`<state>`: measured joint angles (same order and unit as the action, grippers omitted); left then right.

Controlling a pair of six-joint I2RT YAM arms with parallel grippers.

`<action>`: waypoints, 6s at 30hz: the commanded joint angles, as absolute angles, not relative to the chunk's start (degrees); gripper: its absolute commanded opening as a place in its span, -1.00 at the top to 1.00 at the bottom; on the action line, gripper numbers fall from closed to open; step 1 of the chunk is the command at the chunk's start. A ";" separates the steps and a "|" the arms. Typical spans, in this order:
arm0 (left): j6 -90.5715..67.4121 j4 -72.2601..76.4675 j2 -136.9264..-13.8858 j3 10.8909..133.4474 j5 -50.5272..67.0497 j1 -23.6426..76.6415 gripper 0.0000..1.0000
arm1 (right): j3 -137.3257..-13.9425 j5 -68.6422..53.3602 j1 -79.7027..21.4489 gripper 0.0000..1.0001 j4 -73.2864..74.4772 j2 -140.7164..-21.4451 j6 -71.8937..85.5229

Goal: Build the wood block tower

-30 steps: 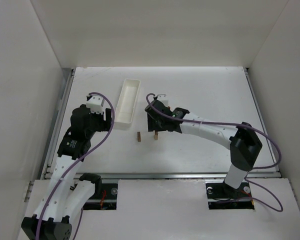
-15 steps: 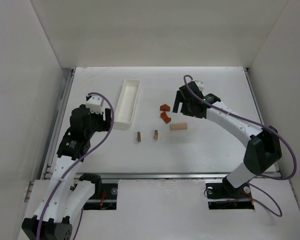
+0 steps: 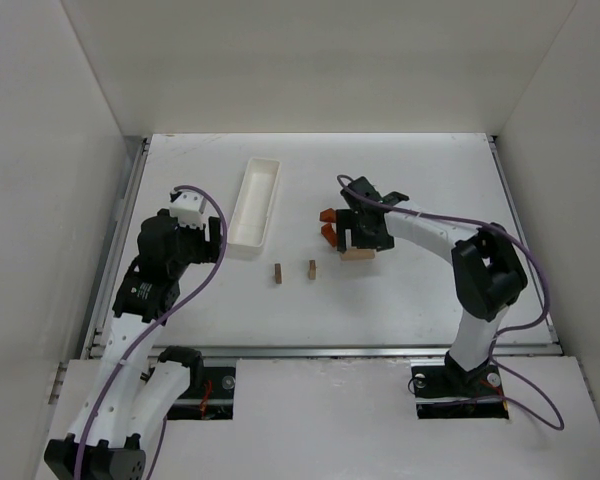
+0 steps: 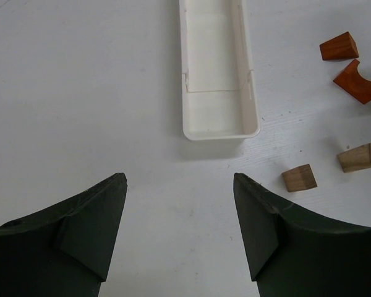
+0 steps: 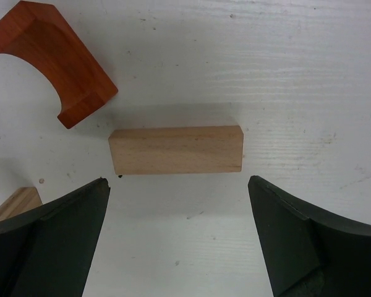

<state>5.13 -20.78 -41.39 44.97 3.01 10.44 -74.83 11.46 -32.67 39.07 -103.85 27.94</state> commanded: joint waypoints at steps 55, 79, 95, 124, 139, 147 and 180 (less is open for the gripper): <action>38.84 -42.33 -86.80 98.36 30.58 30.04 -0.63 | -71.55 7.29 -12.14 -1.00 33.05 -74.82 32.26; 39.12 -28.11 -123.39 105.10 22.49 49.39 -0.45 | -63.46 3.08 0.00 -1.00 27.33 -63.54 29.28; 39.37 -35.94 -130.87 110.57 21.97 47.81 -0.43 | -57.93 0.70 0.00 -1.00 25.66 -56.78 26.98; 39.55 -41.22 -128.33 115.05 18.90 48.87 1.00 | -58.97 0.18 0.00 -1.00 26.19 -57.30 26.46; 41.57 -56.94 -121.38 124.45 19.17 48.87 1.00 | -60.64 -0.44 0.00 -1.00 27.86 -57.30 26.98; 42.28 -64.34 -112.08 115.94 17.93 45.53 1.00 | -60.12 -0.97 -0.53 -1.00 26.81 -57.83 27.51; 50.19 -39.73 -92.11 77.08 20.39 37.44 1.00 | -61.79 1.67 -5.36 -1.00 26.28 -62.75 29.09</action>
<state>48.27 -40.38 -95.68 77.56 17.19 37.39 -58.59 0.69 -4.62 28.67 -62.78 28.38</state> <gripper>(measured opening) 0.315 0.999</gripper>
